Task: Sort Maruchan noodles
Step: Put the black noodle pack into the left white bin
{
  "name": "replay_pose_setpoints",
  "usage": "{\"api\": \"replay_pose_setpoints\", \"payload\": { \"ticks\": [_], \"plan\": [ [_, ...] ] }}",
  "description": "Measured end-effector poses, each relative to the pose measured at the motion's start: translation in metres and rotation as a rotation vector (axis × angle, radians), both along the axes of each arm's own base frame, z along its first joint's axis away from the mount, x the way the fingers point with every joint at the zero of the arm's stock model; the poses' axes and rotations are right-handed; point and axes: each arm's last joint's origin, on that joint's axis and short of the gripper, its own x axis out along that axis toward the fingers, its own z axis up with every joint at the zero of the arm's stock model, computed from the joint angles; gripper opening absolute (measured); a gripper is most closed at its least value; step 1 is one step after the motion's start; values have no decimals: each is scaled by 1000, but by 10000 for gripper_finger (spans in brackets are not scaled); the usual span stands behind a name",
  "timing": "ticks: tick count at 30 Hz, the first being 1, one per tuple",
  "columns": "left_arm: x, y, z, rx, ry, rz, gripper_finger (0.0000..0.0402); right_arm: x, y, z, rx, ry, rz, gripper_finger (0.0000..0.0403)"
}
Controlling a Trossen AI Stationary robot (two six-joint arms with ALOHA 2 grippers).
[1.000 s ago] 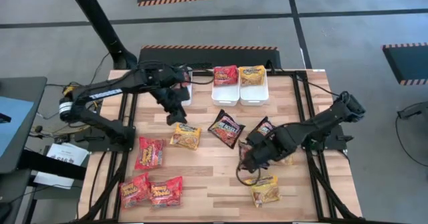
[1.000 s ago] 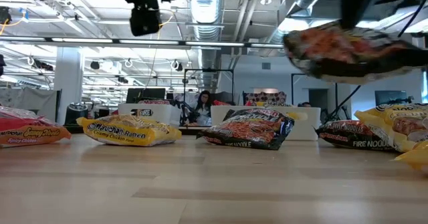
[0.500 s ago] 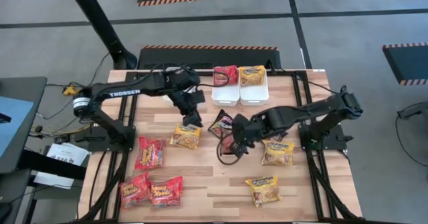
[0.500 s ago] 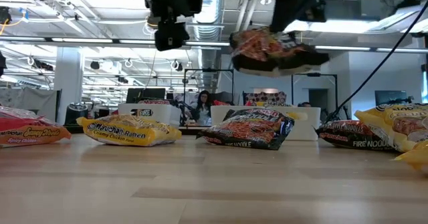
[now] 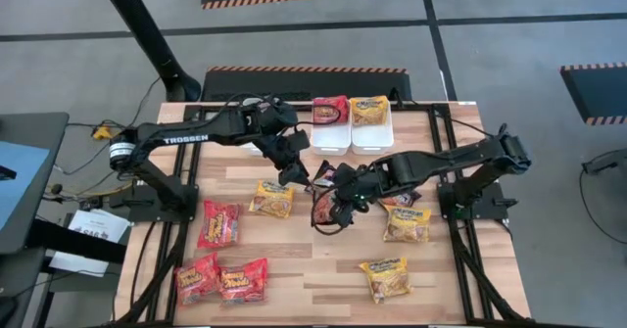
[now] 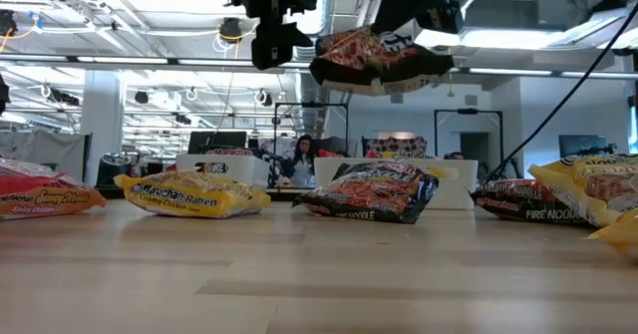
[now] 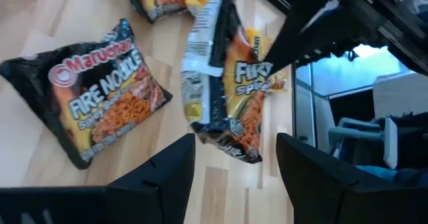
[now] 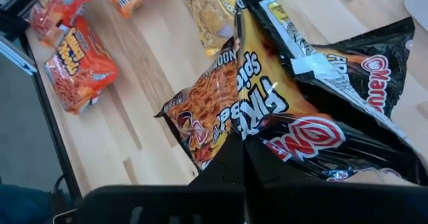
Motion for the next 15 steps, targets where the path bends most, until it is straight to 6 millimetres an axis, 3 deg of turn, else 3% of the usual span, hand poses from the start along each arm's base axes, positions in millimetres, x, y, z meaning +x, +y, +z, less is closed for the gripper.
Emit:
{"api": "replay_pose_setpoints", "payload": {
  "ticks": [15],
  "plan": [
    [0,-2,-1,-23,22,13,196,4,7,4,-2,-66,35,3]
  ]
}}
